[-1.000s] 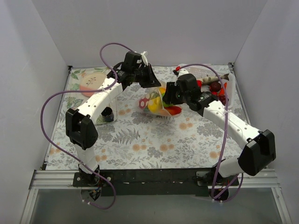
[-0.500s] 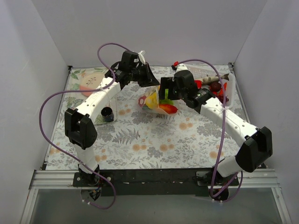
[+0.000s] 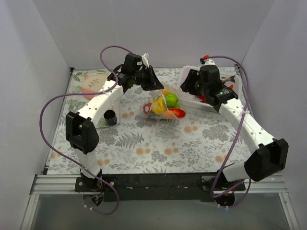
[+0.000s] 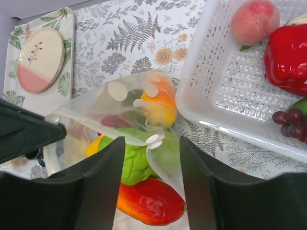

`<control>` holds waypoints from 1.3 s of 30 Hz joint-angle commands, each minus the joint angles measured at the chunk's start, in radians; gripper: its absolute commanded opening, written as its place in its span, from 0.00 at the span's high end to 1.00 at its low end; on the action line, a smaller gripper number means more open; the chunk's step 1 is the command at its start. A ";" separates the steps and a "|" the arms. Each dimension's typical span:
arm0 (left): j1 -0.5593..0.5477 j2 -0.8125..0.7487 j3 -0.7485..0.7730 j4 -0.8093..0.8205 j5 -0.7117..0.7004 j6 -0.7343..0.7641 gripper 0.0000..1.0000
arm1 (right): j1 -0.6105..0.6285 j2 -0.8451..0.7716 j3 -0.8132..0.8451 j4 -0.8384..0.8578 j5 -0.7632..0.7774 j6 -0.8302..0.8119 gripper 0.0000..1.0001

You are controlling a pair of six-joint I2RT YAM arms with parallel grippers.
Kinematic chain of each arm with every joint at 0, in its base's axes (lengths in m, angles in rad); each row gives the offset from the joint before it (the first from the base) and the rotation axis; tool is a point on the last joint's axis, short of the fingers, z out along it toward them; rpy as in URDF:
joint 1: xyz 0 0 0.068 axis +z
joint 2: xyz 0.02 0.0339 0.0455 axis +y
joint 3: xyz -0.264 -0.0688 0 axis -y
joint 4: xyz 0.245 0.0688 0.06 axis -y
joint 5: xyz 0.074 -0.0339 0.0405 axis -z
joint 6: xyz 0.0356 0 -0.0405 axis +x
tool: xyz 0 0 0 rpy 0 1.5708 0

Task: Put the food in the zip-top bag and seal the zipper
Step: Place the fake fruit in the zipper food storage bag, then adjust the zipper food storage bag at the center of the board.

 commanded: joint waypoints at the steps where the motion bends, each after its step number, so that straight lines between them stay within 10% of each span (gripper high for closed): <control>1: 0.006 -0.084 -0.001 0.034 0.038 -0.002 1.00 | -0.033 0.050 0.031 0.016 -0.108 0.101 0.46; 18: 0.013 -0.106 -0.035 0.041 0.052 0.005 1.00 | -0.176 0.018 -0.209 0.272 -0.368 0.314 0.43; 39: 0.114 -0.182 -0.119 0.070 0.310 -0.059 1.00 | -0.257 -0.085 -0.464 0.929 -0.768 0.031 0.45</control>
